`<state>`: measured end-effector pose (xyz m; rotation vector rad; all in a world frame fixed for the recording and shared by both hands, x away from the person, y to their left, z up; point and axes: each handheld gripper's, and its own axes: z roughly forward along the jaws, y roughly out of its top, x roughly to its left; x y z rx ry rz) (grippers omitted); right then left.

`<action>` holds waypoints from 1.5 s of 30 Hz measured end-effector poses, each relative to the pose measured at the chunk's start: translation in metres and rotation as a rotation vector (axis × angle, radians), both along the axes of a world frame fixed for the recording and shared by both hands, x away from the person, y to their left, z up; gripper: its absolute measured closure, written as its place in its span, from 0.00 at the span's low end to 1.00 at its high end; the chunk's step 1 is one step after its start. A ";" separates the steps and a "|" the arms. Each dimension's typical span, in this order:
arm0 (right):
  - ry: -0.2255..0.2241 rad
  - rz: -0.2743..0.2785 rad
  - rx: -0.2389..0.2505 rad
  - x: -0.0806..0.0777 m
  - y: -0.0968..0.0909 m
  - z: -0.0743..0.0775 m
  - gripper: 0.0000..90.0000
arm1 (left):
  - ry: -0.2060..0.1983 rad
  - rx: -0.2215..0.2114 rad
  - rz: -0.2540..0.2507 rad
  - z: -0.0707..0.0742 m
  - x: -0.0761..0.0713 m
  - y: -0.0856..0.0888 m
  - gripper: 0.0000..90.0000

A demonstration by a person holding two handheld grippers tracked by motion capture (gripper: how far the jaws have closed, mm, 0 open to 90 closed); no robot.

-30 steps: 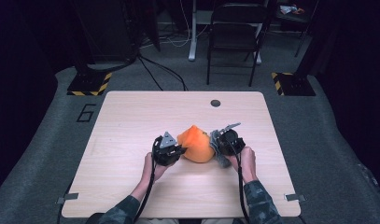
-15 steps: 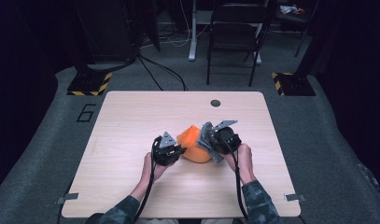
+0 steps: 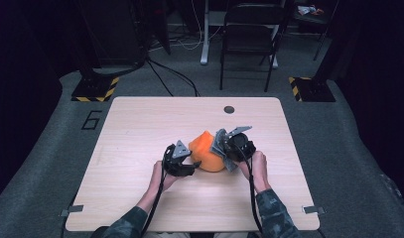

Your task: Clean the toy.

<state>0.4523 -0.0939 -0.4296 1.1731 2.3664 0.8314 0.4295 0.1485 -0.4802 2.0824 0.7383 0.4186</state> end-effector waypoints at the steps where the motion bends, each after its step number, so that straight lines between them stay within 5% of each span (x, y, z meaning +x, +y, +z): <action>1: 0.000 0.000 0.000 0.000 0.000 0.000 0.83 | 0.000 0.000 0.000 0.000 0.000 0.000 0.46; 10: 0.003 0.000 -0.014 0.000 0.002 0.000 0.83 | 0.000 -0.006 -0.035 -0.002 0.003 0.001 0.49; 18: 0.005 -0.006 -0.013 -0.001 0.002 -0.001 0.83 | -0.032 -0.001 -0.017 -0.004 0.000 0.002 0.84; 22: 0.002 -0.005 -0.013 -0.001 0.002 -0.001 0.83 | -0.040 0.003 -0.016 -0.005 -0.001 0.000 0.91; 29: -0.002 -0.006 -0.007 0.000 0.000 0.000 0.83 | -0.039 -0.011 -0.007 -0.004 -0.001 0.000 0.94; 35: -0.057 -0.017 0.019 -0.007 -0.003 0.014 0.83 | -0.035 -0.023 -0.001 -0.004 -0.002 0.000 0.94; 39: -0.110 0.014 0.033 -0.013 0.004 0.026 0.83 | -0.036 -0.027 -0.001 -0.004 -0.002 -0.001 0.94; 45: -0.101 0.056 0.018 -0.009 0.019 0.022 0.83 | -0.030 -0.032 0.004 -0.005 -0.001 0.000 0.94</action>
